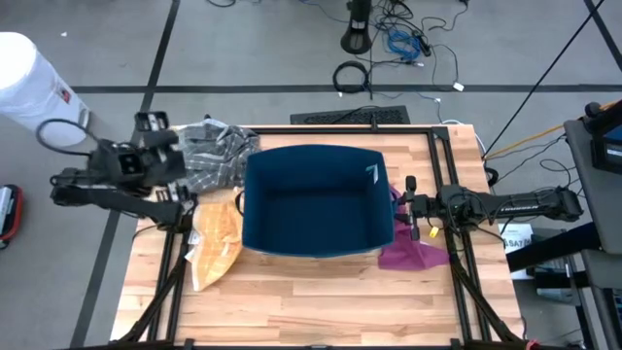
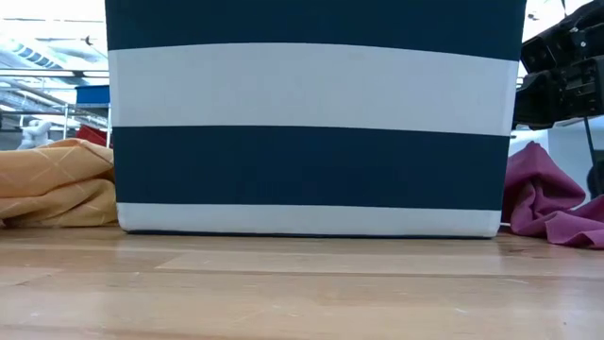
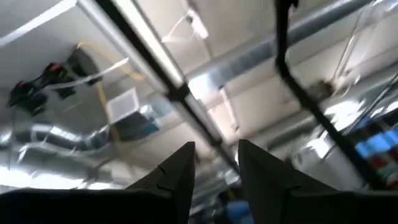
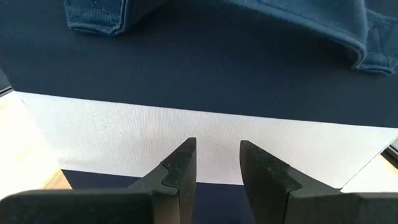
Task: Fold towel
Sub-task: Move the blue bin to the top of the table
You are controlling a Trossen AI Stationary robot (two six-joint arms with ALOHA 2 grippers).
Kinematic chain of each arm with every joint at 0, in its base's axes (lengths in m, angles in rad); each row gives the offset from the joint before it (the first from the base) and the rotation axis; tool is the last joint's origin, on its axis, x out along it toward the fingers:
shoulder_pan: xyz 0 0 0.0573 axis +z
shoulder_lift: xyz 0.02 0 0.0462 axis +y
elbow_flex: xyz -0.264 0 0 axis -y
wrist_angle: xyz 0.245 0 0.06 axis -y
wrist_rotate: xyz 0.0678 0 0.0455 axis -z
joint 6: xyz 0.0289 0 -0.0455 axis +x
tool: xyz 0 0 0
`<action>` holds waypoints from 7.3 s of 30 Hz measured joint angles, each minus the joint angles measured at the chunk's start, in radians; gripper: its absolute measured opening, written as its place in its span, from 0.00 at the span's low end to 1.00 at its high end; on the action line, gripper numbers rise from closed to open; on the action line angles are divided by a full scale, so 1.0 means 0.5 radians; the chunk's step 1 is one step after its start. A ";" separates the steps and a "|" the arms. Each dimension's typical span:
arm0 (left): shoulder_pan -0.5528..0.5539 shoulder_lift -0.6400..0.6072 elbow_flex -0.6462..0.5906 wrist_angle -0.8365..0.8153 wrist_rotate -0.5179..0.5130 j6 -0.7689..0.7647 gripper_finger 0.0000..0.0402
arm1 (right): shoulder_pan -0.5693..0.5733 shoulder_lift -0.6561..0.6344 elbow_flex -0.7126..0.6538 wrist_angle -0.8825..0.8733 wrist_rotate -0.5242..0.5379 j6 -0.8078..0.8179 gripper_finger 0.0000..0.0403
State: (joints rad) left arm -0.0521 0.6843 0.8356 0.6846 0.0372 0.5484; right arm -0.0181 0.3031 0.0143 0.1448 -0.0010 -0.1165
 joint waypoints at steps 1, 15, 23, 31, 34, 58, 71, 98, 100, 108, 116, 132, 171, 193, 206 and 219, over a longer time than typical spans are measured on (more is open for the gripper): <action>0.000 -0.055 0.001 -0.147 -0.093 0.015 0.32 | 0.000 0.001 0.001 0.000 0.000 0.000 0.27; -0.084 -0.378 -0.002 -1.665 -0.336 -0.536 0.32 | 0.000 0.001 0.000 0.024 -0.001 -0.001 0.27; -0.175 -0.352 -0.002 -2.040 -0.307 -0.619 0.32 | 0.000 0.001 0.000 0.145 -0.001 0.048 0.27; -0.185 -0.348 -0.002 -2.036 -0.301 -0.783 0.32 | 0.000 0.001 -0.001 0.673 -0.003 0.359 0.27; -0.185 -0.347 -0.002 -2.047 -0.301 -0.819 0.32 | 0.000 0.012 -0.004 0.890 -0.004 0.296 0.27; -0.185 -0.332 -0.002 -2.027 -0.260 -0.887 0.32 | 0.000 0.160 0.381 -0.320 0.073 0.503 0.27; -0.185 -0.320 -0.002 -2.049 -0.268 -0.922 0.32 | 0.009 0.031 0.798 -0.839 0.249 0.426 0.27; -0.495 -0.267 -0.002 -2.550 0.186 -1.557 0.32 | 0.586 0.382 1.196 -0.669 -0.690 0.779 0.27; -0.559 -0.213 -0.012 -2.599 0.144 -1.656 0.32 | 0.641 0.431 1.197 -0.727 -0.675 0.846 0.27; -0.777 0.038 -0.099 -2.602 0.119 -1.910 0.32 | 0.819 0.621 1.197 -0.873 -0.582 1.101 0.27; -0.892 0.044 -0.099 -2.393 -0.106 -1.709 0.32 | 0.924 0.641 1.199 -1.174 -0.295 1.204 0.27; -0.735 -0.041 -0.098 -2.431 -0.657 -1.404 0.32 | 0.958 0.766 1.120 -1.798 0.635 1.686 0.27; -0.714 -0.030 -0.096 -2.567 -1.629 -2.049 0.32 | 1.609 1.787 0.980 0.113 0.843 1.195 0.27; -0.316 0.109 -0.354 -2.107 -1.599 -1.999 0.32 | 1.434 2.367 0.981 0.716 1.415 0.724 0.27; 0.281 0.412 -0.353 -1.637 -1.297 -1.514 0.32 | 1.190 2.364 0.981 0.383 1.652 0.826 0.27; 0.682 0.530 -0.365 -1.298 -0.966 -1.323 0.32 | 1.063 2.359 0.979 0.201 1.781 0.855 0.27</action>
State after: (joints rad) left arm 0.2891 0.9494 0.6531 0.0354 -0.4457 -0.1131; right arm 0.5135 1.4827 0.5040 0.2451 0.8895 0.3110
